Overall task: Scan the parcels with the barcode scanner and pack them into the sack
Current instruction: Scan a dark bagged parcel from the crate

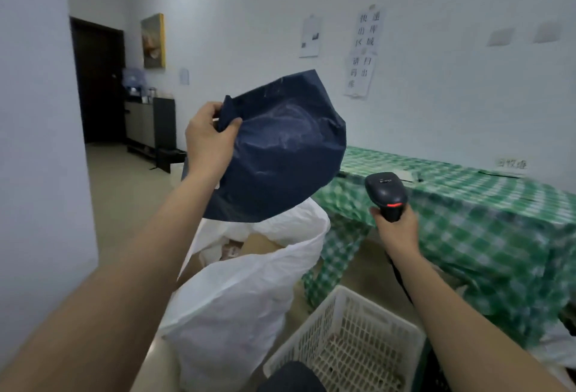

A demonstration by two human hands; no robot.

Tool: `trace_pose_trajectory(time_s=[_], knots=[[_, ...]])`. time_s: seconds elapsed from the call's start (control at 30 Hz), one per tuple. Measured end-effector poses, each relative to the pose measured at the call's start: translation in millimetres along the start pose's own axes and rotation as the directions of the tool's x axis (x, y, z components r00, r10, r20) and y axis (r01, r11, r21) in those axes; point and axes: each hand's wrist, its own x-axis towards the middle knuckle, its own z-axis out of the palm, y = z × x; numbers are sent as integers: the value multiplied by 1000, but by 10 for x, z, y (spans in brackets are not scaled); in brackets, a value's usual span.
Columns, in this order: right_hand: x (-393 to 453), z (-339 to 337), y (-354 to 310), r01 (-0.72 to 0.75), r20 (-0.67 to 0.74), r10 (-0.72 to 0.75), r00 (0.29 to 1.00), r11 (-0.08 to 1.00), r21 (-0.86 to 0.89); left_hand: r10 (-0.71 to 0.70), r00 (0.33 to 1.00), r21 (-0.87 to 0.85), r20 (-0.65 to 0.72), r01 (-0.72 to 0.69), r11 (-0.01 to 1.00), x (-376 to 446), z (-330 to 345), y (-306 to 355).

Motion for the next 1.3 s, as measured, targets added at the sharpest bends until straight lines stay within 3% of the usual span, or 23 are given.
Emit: trace_pose_trajectory(time_s=[0.23, 0.47, 0.57, 0.63, 0.7, 0.8, 0.83, 0.87, 0.93, 1.0, 1.07, 1.2, 1.3], knots=[[24, 639, 84, -32, 155, 42, 987, 997, -67, -108, 990, 45, 91, 104, 994, -22, 140, -795], [387, 1227, 456, -123, 131, 155, 979, 967, -224, -207, 967, 40, 145, 204, 978, -120, 613, -1674], [520, 1384, 645, -136, 173, 209, 962, 923, -360, -263, 937, 98, 231, 247, 964, -207, 810, -2056], [561, 1459, 785, -174, 198, 250, 948, 926, -336, -288, 897, 166, 337, 244, 955, -293, 916, -2359], [586, 1499, 913, -198, 220, 261, 940, 942, -269, -335, 790, 279, 514, 215, 936, -401, 1028, -2670], [594, 1489, 1044, -209, 241, 254, 937, 958, -198, -533, 412, 526, 740, 140, 839, -545, 1171, -2923], [592, 1468, 1083, -204, 242, 247, 938, 961, -189, -568, 326, 562, 755, 123, 818, -558, 1220, -2959], [592, 1447, 1119, -194, 238, 235, 942, 963, -186, -578, 287, 573, 764, 111, 812, -556, 1258, -2973], [588, 1400, 1158, -168, 204, 206, 957, 967, -191, -564, 280, 587, 777, 2, 810, -557, 1327, -2995], [590, 1368, 1158, -163, 155, 196, 968, 966, -201, -600, 240, 645, 763, -234, 727, -553, 1356, -3018], [591, 1325, 1131, -171, 97, 193, 976, 965, -200, -630, 245, 673, 737, -346, 653, -575, 1358, -2983], [605, 1176, 984, -156, -24, 154, 988, 973, -171, -603, 196, 627, 773, -91, 774, -595, 1317, -2793], [571, 1047, 912, -135, 24, 143, 990, 970, -201, -592, 350, 639, 726, -27, 769, -595, 1223, -2602]])
